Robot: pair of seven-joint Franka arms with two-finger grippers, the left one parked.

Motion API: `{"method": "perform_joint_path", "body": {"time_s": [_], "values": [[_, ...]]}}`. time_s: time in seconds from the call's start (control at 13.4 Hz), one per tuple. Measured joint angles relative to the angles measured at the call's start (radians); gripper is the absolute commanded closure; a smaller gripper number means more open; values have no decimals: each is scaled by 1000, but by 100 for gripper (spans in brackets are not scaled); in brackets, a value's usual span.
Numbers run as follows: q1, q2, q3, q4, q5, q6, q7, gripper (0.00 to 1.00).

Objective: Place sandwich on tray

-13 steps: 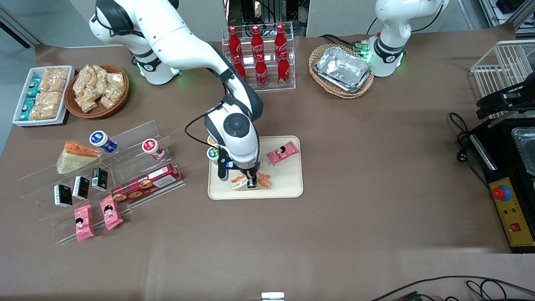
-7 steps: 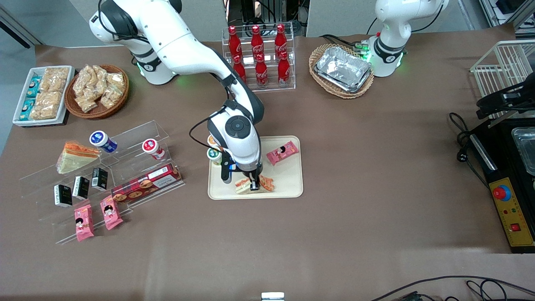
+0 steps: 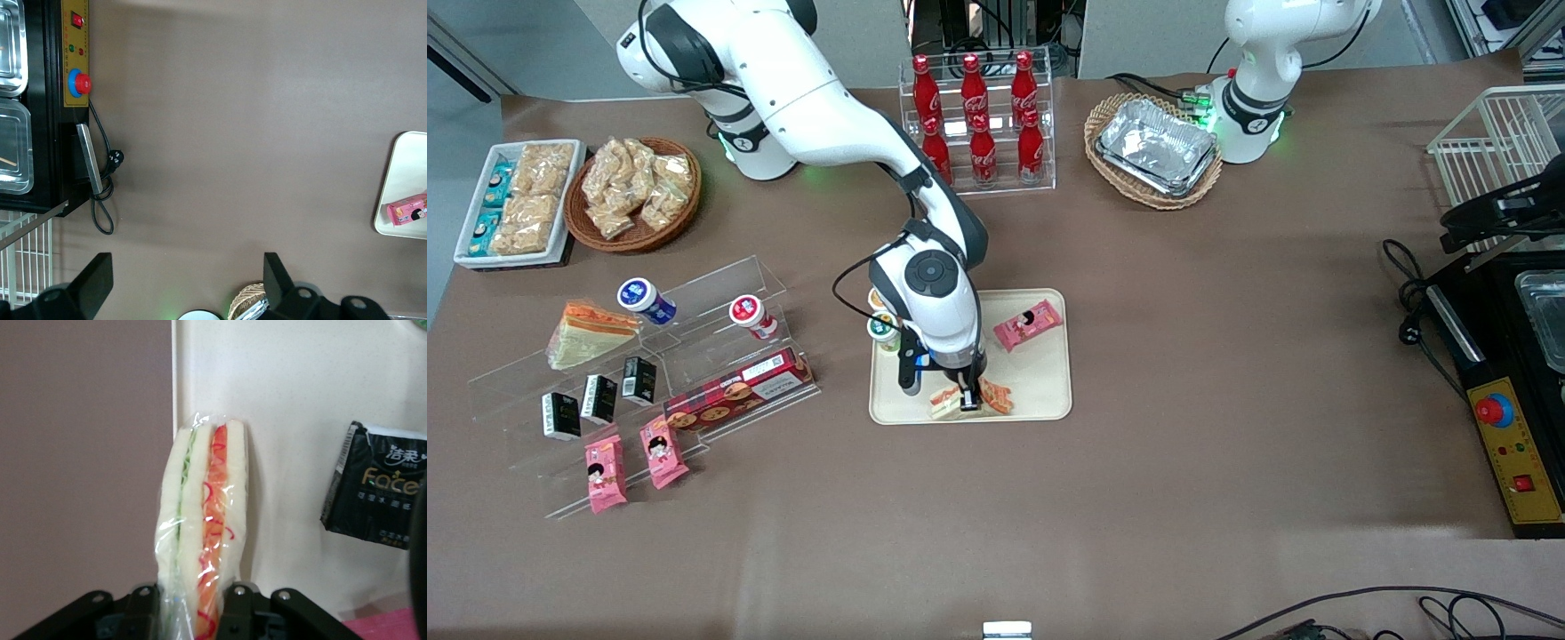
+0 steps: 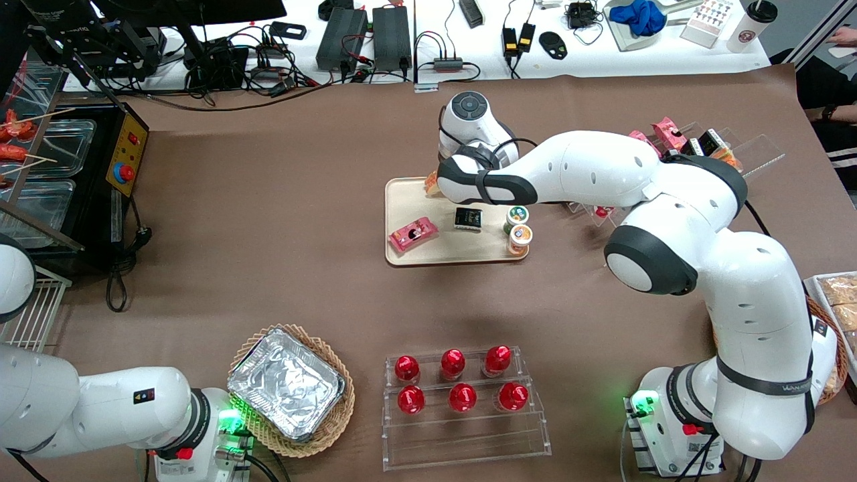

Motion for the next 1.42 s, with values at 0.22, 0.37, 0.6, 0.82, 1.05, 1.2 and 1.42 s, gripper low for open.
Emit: {"method": "perform_joint_path", "body": {"time_s": [0.22, 0.37, 0.6, 0.82, 1.05, 1.2, 1.42], "values": [[-1, 8, 0, 0, -2, 1, -3, 0], [1, 6, 0, 5, -2, 4, -3, 0], [1, -42, 0, 25, -2, -43, -3, 0], [2, -159, 18, 38, -2, -182, -3, 0], [5, -283, 39, 39, -2, -364, -51, 0], [-1, -352, 38, 38, -2, -508, -169, 0], [-47, -437, 35, 35, 0, -641, -358, 0]]}}
